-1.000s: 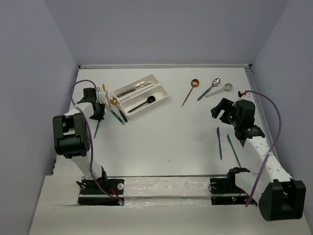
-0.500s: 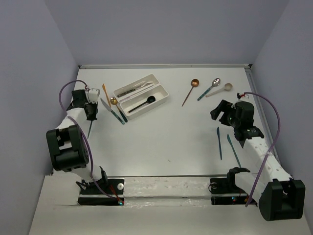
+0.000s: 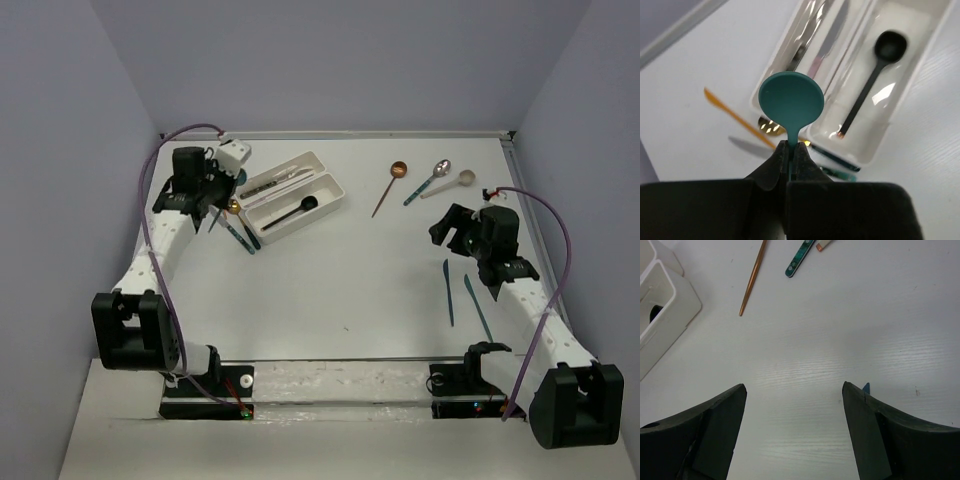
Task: Sort the eating utensils into containers
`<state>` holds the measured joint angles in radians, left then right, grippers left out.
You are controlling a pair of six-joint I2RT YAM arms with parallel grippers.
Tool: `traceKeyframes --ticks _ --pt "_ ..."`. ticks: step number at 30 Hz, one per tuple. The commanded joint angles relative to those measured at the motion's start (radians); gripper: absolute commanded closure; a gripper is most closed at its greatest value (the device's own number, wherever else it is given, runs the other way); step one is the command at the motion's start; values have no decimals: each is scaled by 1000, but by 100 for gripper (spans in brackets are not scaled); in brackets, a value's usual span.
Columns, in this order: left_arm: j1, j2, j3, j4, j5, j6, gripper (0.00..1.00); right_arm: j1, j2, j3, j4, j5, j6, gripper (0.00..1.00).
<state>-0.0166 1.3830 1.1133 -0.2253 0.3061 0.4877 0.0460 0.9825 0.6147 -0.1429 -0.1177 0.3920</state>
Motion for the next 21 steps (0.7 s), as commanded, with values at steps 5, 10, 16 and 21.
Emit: traceKeyframes --ticks 5,10,16,21 --pt "-315 217 258 35 64 63 100 -6 -11 57 37 0 13 18" --pt "-391 410 431 21 5 117 100 -6 16 66 28 -5 -4 18" --pt "-408 588 542 -32 -30 147 100 -6 35 68 25 10 -41 18" --pt "-416 636 542 -28 -55 193 100 -6 47 54 26 10 -54 17"
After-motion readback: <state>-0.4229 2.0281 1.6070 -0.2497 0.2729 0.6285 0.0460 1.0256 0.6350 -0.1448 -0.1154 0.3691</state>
